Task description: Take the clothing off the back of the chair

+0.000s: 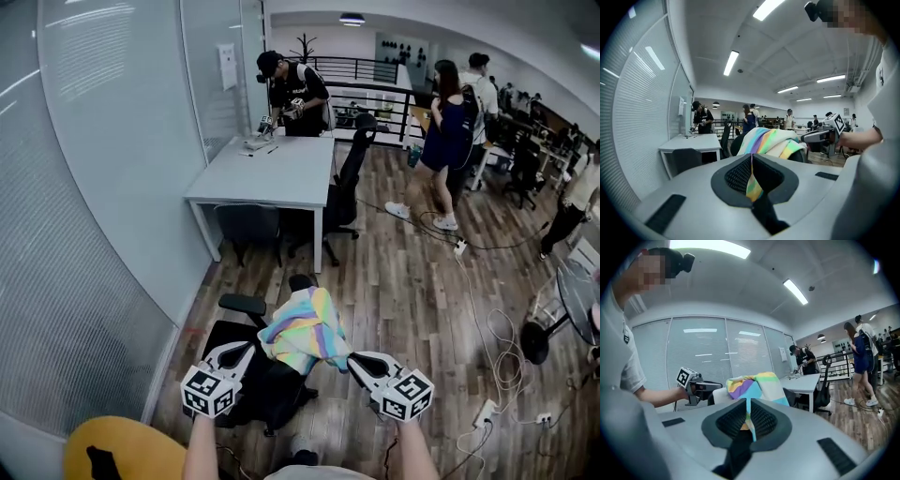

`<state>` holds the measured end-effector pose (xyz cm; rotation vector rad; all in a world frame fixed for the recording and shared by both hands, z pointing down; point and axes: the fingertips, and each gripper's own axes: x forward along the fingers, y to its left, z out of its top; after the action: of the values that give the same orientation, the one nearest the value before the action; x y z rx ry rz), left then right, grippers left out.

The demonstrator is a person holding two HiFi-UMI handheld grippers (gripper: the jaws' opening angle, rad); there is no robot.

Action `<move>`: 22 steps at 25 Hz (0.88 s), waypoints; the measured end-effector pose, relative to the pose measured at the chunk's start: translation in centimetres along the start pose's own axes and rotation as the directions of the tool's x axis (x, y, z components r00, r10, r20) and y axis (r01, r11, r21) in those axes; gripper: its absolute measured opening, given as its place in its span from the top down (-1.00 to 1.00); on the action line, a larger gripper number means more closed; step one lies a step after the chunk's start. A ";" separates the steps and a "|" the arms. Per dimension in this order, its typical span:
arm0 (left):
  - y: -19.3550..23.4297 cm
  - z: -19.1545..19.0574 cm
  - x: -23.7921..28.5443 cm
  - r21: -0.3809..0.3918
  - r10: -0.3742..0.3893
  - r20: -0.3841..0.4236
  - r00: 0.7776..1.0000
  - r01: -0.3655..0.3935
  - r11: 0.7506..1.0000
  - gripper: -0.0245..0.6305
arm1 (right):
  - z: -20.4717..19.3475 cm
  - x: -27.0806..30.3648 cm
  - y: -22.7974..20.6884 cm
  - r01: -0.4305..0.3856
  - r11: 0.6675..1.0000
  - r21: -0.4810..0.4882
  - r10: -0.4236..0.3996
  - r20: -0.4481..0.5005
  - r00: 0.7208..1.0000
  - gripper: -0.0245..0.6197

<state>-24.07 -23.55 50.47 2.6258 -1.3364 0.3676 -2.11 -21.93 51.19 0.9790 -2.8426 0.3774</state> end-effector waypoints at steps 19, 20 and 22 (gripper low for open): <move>-1.8 -1.8 5.7 0.136 -0.666 -0.061 0.744 0.667 0.733 -0.19 | -2.5 5.3 1.7 -0.157 0.977 -0.144 0.130 -0.184 0.974 -0.37; -1.7 -2.2 6.5 0.132 -0.679 -0.059 0.732 0.680 0.721 -0.22 | -3.0 5.9 1.3 -0.146 0.976 -0.161 0.112 -0.204 0.973 -0.38; -1.7 -2.5 8.1 0.138 -0.695 -0.053 0.717 0.695 0.706 -0.25 | -3.8 7.1 0.2 -0.120 0.973 -0.196 0.072 -0.236 0.969 -0.41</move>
<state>-18.44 -28.14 55.18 2.9936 -0.2225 0.3426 -7.72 -24.94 56.11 0.7098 -2.6600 0.1795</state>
